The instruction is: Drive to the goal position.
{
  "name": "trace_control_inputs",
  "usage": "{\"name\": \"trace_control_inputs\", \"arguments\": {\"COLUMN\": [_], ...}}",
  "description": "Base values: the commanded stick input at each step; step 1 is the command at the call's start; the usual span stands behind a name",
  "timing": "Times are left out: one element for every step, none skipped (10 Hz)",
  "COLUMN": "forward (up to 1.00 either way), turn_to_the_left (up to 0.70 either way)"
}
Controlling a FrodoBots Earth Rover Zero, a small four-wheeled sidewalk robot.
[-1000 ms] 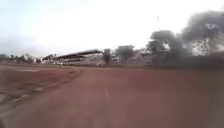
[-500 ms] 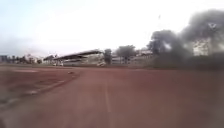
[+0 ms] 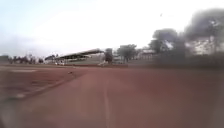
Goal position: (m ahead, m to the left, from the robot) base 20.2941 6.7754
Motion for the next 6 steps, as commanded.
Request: {"name": "trace_control_inputs", "arguments": {"forward": [0.70, 0.70, 0.70, 0.70, 0.70, 0.70], "turn_to_the_left": [0.00, 0.00, 0.00, 0.00, 0.00, 0.00]}}
